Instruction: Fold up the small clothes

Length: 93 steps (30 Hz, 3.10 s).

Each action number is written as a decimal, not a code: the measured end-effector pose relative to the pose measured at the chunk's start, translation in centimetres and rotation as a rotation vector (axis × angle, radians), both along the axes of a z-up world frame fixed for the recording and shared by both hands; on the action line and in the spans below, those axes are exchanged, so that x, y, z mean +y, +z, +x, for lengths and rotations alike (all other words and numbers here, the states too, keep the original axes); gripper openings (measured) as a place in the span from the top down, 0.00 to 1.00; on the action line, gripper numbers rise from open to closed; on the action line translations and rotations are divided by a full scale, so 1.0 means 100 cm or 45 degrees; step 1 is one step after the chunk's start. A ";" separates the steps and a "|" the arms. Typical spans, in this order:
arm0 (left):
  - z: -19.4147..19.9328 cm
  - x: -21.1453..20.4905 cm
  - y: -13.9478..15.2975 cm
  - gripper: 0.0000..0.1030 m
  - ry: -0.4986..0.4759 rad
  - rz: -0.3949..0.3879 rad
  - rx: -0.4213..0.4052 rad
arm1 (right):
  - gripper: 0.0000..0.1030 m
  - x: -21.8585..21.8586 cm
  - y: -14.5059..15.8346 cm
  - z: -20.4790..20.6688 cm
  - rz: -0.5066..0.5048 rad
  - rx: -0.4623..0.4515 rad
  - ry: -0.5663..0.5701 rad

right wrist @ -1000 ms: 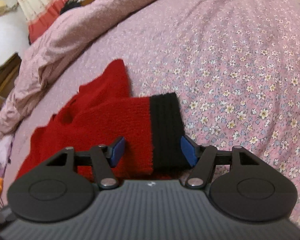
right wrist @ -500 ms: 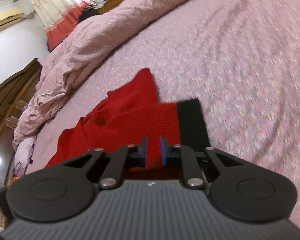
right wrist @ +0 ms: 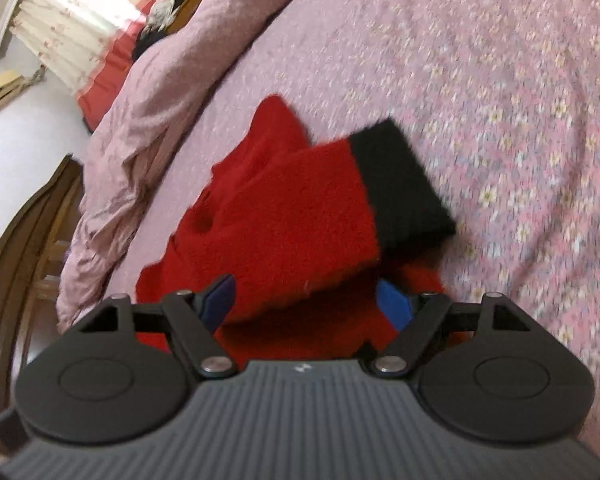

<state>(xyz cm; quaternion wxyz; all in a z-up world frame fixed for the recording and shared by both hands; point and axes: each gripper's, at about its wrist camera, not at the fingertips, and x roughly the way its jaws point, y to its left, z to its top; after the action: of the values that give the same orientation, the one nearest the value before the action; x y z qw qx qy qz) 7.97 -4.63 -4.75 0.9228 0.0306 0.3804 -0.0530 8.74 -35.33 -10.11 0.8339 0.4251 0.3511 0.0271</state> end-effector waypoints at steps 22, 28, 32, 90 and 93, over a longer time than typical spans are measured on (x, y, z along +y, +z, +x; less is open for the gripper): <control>-0.005 0.059 0.015 0.20 0.227 -0.048 -0.043 | 0.85 0.077 0.089 0.035 -0.173 -0.460 0.295; -0.009 0.088 0.021 0.20 0.343 -0.043 -0.093 | 0.85 0.128 0.093 0.055 -0.202 -0.513 0.453; -0.013 0.106 0.021 0.20 0.413 -0.030 -0.109 | 0.85 0.163 0.085 0.071 -0.190 -0.500 0.563; 0.205 0.196 -0.002 0.20 -0.199 -0.109 -0.014 | 0.43 0.014 0.022 0.140 -0.642 -0.217 0.169; 0.209 0.184 -0.006 0.20 -0.307 -0.144 0.023 | 0.43 0.013 0.015 0.149 -0.593 -0.207 0.205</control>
<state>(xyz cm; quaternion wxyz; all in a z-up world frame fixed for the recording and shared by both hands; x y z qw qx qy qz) 28.89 13.75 -5.30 0.9065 0.0236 0.3788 -0.1852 23.65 -34.04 -8.61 0.9298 0.1887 0.3125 0.0459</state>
